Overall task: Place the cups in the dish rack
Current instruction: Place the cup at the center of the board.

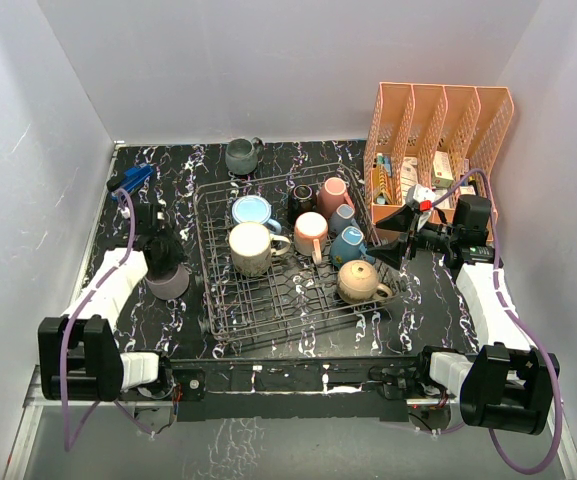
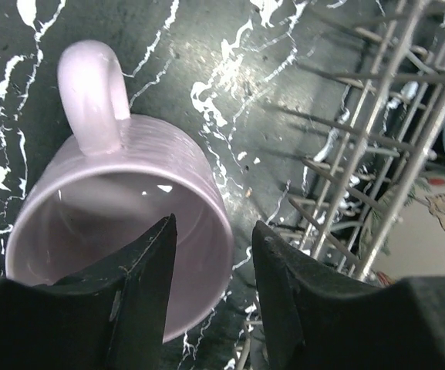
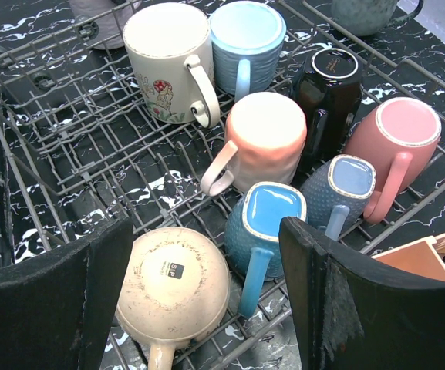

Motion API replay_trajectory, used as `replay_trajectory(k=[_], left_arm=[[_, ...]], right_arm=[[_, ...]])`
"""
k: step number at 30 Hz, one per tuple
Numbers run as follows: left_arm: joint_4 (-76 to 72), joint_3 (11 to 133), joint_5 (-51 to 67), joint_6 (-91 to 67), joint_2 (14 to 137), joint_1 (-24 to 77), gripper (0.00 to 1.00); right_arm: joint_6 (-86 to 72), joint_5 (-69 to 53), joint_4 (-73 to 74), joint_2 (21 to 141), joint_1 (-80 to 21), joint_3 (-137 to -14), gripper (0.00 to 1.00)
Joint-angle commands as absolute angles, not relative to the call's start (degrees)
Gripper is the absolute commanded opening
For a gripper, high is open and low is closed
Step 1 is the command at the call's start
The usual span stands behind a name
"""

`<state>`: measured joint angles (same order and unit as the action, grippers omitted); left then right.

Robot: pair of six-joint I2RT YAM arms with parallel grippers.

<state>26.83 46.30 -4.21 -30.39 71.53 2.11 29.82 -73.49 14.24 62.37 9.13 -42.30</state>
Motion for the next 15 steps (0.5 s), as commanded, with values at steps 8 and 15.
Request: replay_trajectory(k=[8,15], left_arm=[[23.84,45.9,-7.56,-30.21,77.36,2.55,0.08],[27.45,47.73,-12.59,-26.49,68.44,2.64,0.0]], right_arm=[[29.83,-74.37,11.21,62.42,9.84,-42.19,0.78],[29.78,-74.71,11.0,62.88,10.11,-41.88,0.78]])
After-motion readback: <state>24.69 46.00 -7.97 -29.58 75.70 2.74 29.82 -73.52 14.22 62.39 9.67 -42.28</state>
